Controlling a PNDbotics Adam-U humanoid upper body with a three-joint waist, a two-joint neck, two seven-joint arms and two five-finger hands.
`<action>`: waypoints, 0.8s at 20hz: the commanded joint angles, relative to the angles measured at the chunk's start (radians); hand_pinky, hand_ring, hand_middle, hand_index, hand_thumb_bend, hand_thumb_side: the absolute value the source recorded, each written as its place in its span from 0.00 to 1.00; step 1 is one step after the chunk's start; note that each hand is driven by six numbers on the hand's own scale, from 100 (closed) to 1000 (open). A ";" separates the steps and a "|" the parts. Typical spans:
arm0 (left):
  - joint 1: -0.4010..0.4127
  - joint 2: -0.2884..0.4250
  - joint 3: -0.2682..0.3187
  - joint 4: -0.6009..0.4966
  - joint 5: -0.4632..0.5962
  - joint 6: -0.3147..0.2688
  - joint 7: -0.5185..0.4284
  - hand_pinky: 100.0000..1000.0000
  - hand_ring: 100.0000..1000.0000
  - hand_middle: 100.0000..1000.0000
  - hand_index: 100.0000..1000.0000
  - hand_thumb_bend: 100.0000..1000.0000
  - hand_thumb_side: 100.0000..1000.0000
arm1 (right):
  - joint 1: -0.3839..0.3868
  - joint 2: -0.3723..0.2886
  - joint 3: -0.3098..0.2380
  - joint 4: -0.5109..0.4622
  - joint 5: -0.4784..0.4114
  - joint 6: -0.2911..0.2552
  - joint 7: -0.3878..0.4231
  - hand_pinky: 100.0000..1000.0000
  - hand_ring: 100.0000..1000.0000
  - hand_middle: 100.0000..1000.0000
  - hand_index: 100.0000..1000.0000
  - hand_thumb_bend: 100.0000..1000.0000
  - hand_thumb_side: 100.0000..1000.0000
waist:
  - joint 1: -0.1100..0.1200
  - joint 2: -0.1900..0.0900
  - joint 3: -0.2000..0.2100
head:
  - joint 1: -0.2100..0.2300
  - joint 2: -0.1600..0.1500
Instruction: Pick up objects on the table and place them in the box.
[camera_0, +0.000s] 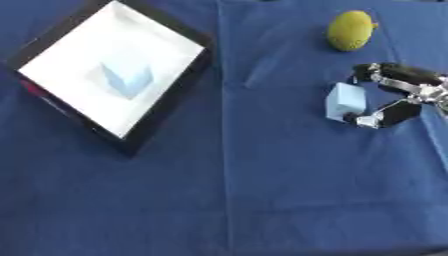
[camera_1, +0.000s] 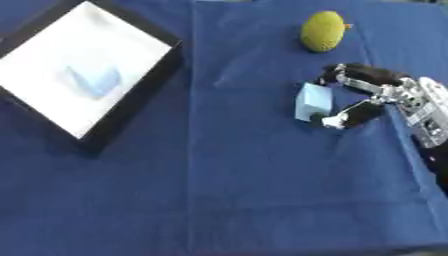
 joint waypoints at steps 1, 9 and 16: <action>-0.005 0.022 0.004 -0.014 -0.006 0.001 -0.004 0.55 0.90 0.75 0.59 0.00 0.62 | -0.012 -0.028 -0.008 -0.026 -0.041 0.014 0.005 1.00 0.66 0.32 0.63 0.06 0.38 | 0.007 -0.001 0.001 | -0.002 -0.001; -0.002 0.024 0.004 -0.018 -0.003 0.007 -0.003 0.55 0.90 0.75 0.58 0.00 0.61 | -0.024 -0.089 -0.019 -0.113 -0.183 0.015 -0.001 0.98 0.51 0.25 0.54 0.00 0.25 | 0.001 -0.015 0.006 | 0.009 -0.001; 0.002 0.026 0.002 -0.019 0.007 0.011 -0.003 0.55 0.90 0.75 0.58 0.00 0.61 | -0.129 -0.178 -0.036 -0.243 -0.474 0.021 -0.004 0.89 0.52 0.22 0.51 0.00 0.12 | 0.001 -0.040 0.009 | 0.016 -0.001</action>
